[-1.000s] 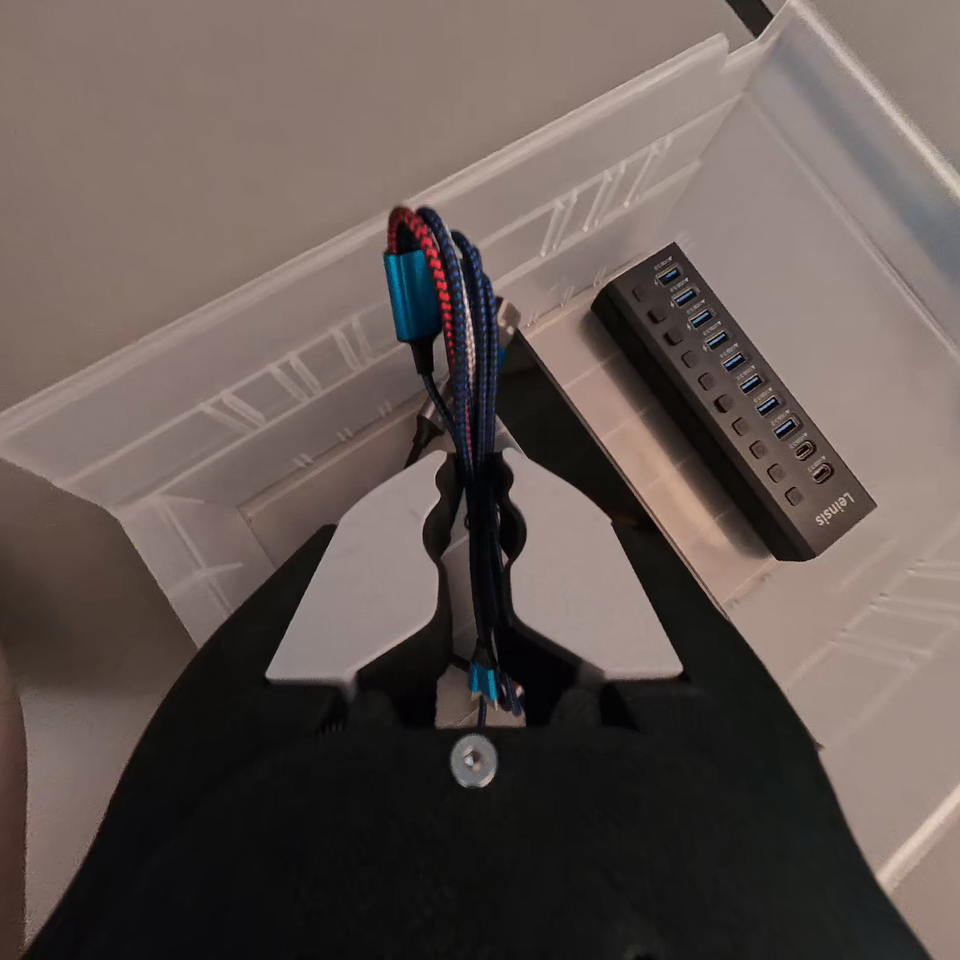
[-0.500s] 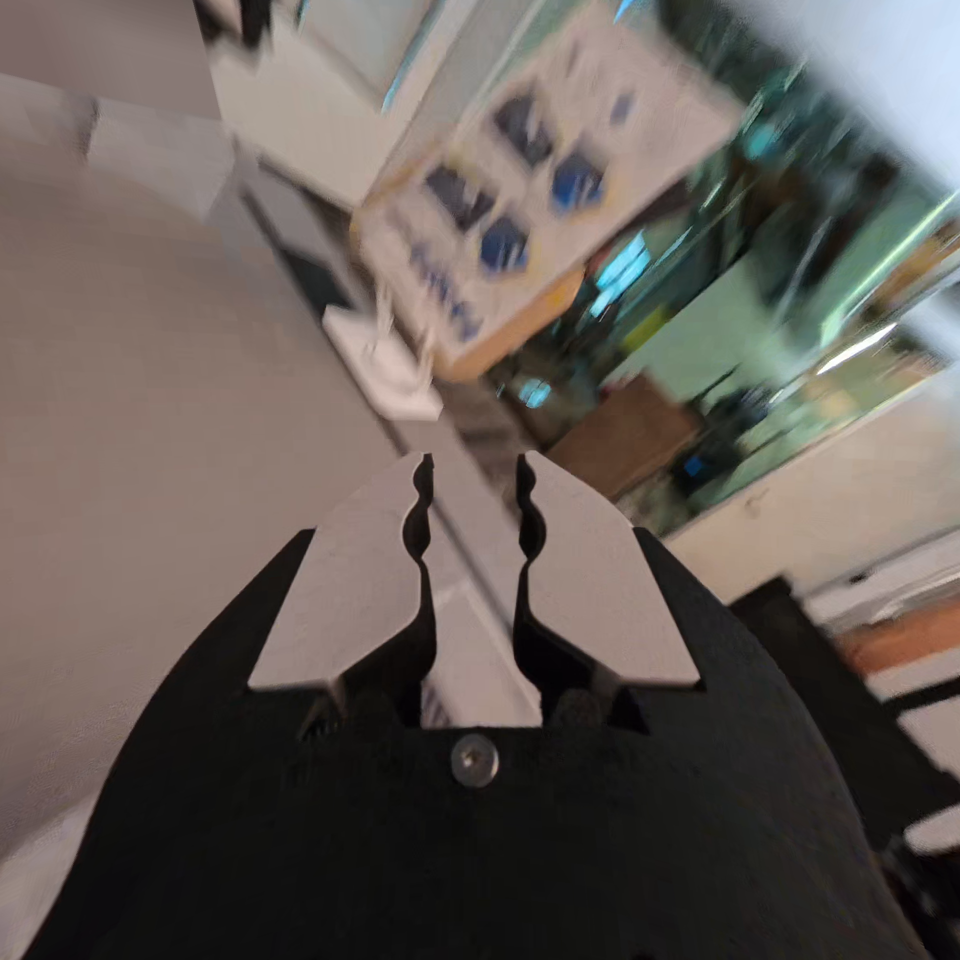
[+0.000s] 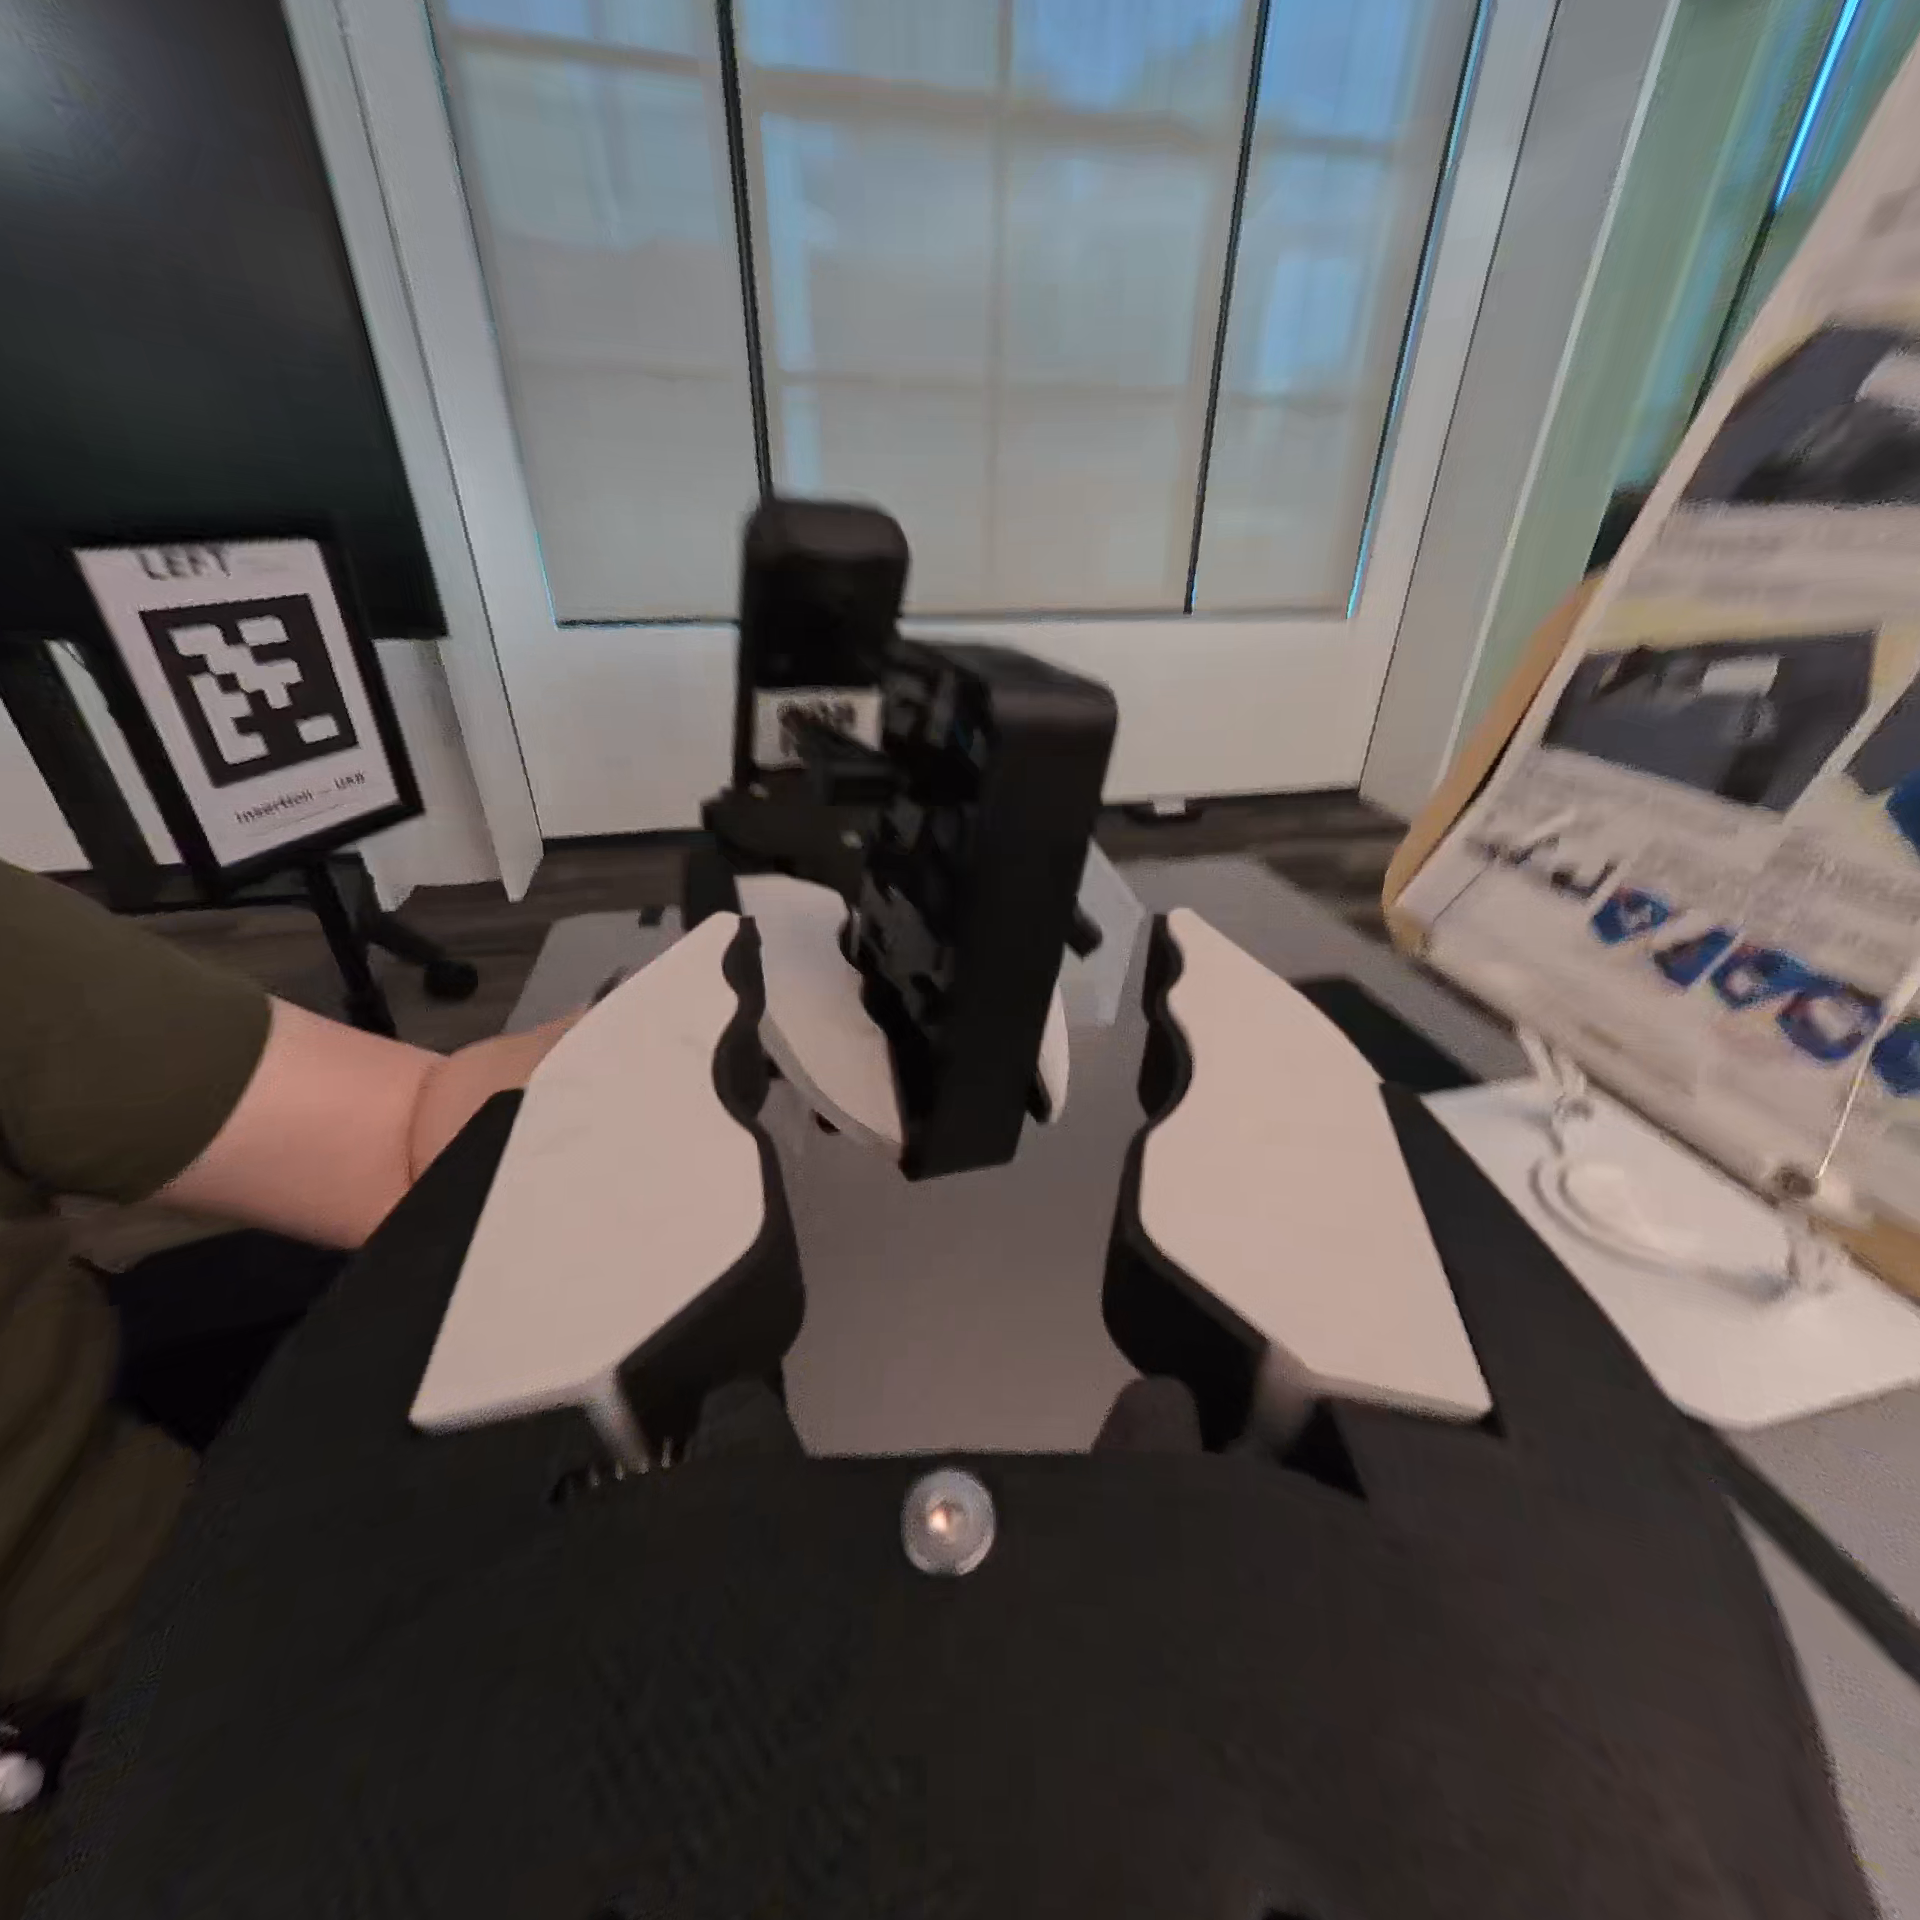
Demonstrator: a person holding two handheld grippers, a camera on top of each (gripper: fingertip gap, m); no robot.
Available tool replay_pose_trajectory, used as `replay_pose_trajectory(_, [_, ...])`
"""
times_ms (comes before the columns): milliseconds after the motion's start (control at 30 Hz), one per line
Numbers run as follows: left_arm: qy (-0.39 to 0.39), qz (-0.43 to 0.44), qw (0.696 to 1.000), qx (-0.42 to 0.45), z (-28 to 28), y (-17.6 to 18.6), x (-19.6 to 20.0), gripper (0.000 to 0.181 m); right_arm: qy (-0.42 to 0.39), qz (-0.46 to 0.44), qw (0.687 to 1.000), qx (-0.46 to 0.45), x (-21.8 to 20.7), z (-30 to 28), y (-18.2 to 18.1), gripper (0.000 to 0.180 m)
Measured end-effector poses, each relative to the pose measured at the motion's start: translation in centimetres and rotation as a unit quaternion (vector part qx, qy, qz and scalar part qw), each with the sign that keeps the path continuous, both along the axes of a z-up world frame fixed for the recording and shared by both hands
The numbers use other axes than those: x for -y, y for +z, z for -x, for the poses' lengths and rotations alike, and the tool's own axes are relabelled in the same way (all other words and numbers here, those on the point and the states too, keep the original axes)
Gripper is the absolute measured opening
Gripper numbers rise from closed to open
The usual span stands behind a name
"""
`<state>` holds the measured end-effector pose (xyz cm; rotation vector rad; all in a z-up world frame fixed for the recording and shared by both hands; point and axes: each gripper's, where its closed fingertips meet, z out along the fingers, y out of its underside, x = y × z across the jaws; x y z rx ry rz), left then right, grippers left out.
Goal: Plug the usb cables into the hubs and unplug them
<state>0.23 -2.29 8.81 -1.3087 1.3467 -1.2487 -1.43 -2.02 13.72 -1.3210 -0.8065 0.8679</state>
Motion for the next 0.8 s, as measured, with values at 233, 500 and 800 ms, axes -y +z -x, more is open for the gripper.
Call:
replay_pose_trajectory(233, [0.167,-0.1,0.98,-0.041,0.6,-0.8,-4.4,0.028,-0.196,-0.254,0.944,0.077,-0.4,-1.0,2.1,0.042])
replay_pose_trajectory(500, [0.191,-0.137,0.969,-0.071,0.1,-1.8,-4.6,0.027,-0.324,-0.395,0.805,0.302,-1.5,1.0,-0.6,0.027])
replay_pose_trajectory(800, [0.154,-0.158,0.973,-0.068,-0.6,-1.8,-3.1,0.029,-0.35,-0.406,0.774,0.337,-0.9,0.2,-0.3,0.008])
